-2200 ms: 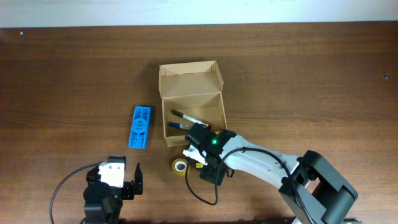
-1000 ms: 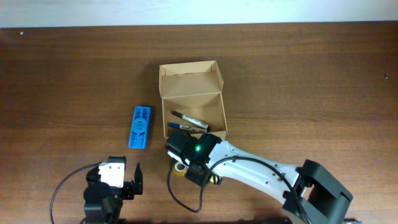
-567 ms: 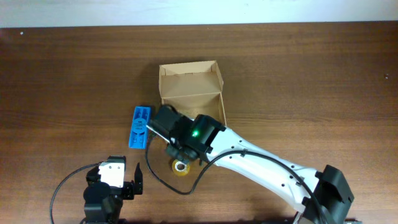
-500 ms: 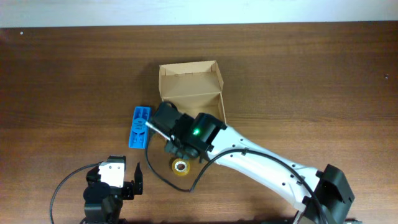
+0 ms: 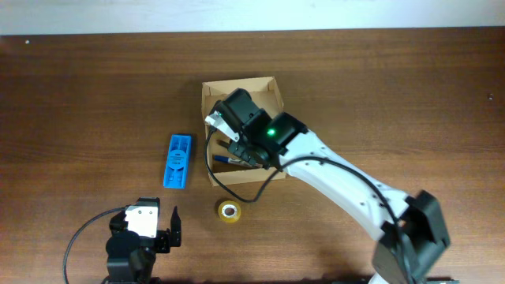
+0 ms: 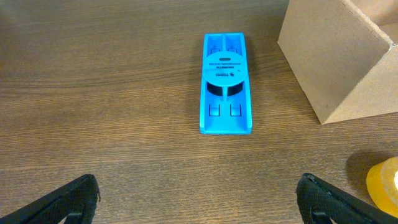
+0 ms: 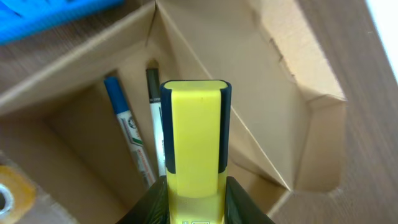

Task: Pack container
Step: 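Carry the highlighter into the box and release it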

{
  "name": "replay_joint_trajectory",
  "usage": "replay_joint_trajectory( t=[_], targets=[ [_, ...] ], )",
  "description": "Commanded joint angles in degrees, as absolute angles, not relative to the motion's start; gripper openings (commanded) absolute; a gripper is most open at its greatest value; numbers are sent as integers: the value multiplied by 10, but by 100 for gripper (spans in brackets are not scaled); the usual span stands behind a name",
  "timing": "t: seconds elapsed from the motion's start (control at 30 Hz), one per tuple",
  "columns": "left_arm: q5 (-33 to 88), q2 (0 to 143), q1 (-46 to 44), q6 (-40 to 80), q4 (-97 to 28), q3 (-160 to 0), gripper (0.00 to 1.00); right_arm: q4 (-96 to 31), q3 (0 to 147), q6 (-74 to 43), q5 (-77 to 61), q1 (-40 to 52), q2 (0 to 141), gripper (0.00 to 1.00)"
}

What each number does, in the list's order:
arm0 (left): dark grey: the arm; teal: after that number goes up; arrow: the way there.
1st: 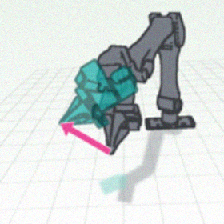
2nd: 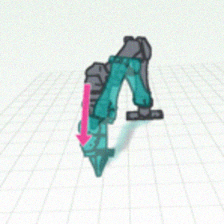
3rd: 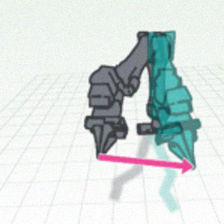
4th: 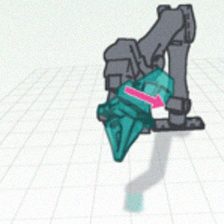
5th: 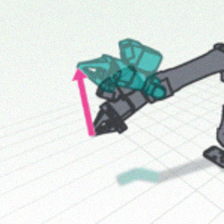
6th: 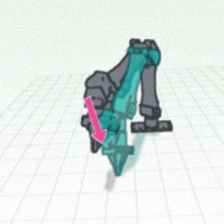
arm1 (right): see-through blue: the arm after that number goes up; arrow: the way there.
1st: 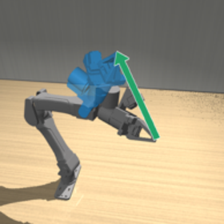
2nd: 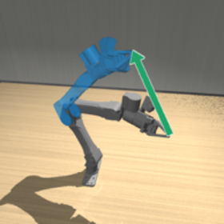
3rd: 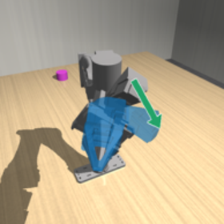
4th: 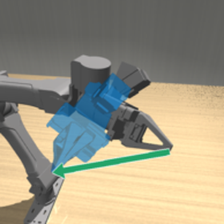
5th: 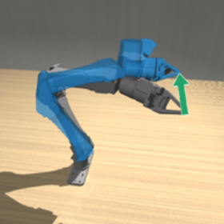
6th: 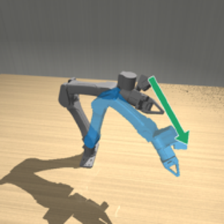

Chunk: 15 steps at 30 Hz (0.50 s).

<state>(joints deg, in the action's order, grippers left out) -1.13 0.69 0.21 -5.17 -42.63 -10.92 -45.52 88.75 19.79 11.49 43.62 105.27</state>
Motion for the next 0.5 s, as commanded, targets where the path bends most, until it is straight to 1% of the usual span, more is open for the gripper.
replay_joint_trajectory(
  t=[0.0, 0.17, 0.33, 0.43, 0.47],
  targets=[
    [-18, 4, 5, -61, -426, -105, 100, -446, 898, 223, 103, 435, 1107, 28],
    [-17, 4, 5, -61, -426, -105, 100, -437, 898, 223, 96, 435, 1157, 28],
    [-18, 4, 5, -61, -426, -105, 99, -421, 898, 223, 92, 435, 1168, 28],
    [-18, 4, 5, -61, -426, -105, 100, -415, 898, 223, 93, 434, 1168, 29],
    [-18, 4, 5, -61, -426, -105, 100, -415, 898, 223, 93, 434, 1168, 33]
  ],
)
